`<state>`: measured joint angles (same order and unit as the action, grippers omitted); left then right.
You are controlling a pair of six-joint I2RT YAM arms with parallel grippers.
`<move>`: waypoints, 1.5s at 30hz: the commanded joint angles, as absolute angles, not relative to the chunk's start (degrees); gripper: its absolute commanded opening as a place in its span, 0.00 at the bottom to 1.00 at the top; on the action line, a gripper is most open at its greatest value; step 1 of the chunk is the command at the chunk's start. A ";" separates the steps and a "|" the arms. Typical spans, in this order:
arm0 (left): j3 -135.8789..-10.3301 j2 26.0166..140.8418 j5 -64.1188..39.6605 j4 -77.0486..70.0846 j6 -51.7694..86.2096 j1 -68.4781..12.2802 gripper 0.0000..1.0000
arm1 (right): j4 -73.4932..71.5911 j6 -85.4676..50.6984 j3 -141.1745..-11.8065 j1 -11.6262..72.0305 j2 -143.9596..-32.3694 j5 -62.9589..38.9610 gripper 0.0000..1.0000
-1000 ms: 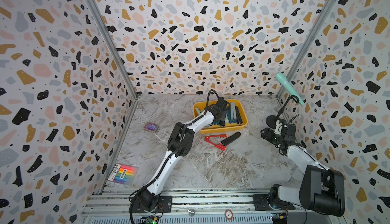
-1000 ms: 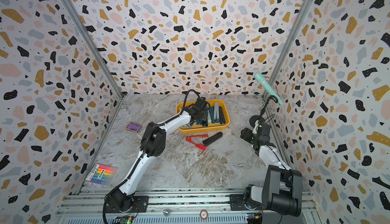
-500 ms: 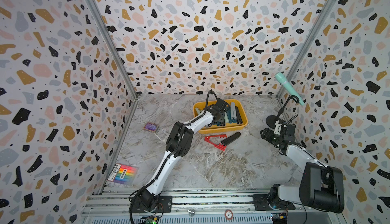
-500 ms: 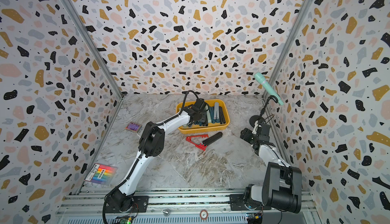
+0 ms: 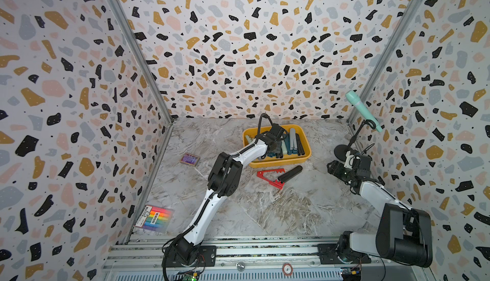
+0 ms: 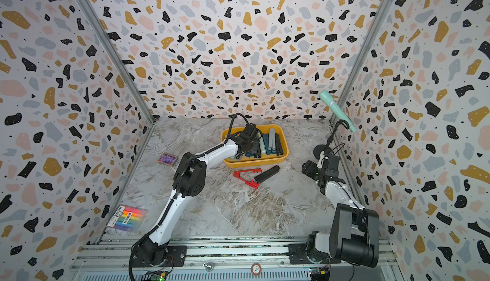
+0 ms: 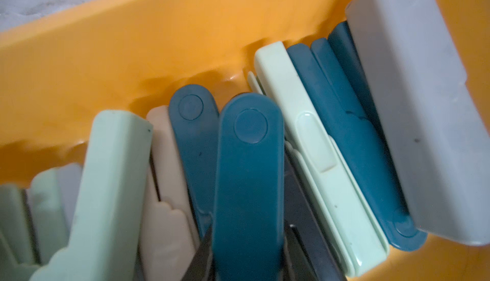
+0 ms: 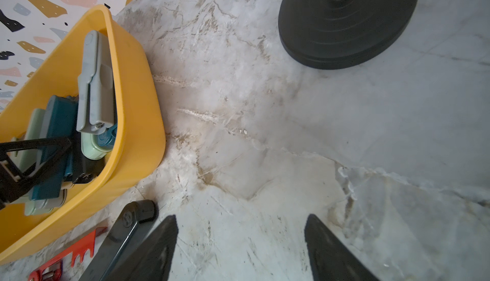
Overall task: Put the pruning pliers into the storage box
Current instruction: Place the pruning pliers in the storage box.
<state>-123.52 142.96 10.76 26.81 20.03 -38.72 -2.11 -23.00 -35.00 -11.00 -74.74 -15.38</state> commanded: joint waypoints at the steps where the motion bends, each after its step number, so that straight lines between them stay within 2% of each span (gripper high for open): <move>1: -122.87 140.45 11.20 26.00 21.46 -37.26 0.00 | -1.25 -22.49 -37.35 -10.79 -74.33 -14.86 0.77; 2: -122.71 140.37 11.47 26.13 22.03 -36.89 0.00 | -1.18 -22.46 -37.40 -10.81 -74.21 -14.86 0.77; 6: -121.69 140.14 13.77 26.79 22.85 -35.63 0.16 | -1.06 -22.21 -37.53 -10.81 -74.19 -14.80 0.77; 15: -119.89 139.41 15.39 26.85 24.13 -34.63 0.36 | -1.05 -22.21 -37.35 -10.83 -74.41 -15.04 0.77; 20: -119.42 138.92 15.70 26.81 24.65 -34.54 0.42 | -0.86 -21.96 -37.27 -10.82 -74.35 -14.86 0.77; 38: -113.63 133.57 17.54 22.83 27.65 -34.54 0.40 | -1.21 -21.99 -36.91 -10.82 -74.58 -15.34 0.77; 45: -109.94 130.01 18.00 20.35 26.40 -34.98 0.54 | -0.71 -21.07 -37.00 -10.82 -74.20 -15.65 0.77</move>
<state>-111.35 133.36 16.10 22.65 26.87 -35.05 -1.65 -22.11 -35.68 -11.00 -74.74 -15.42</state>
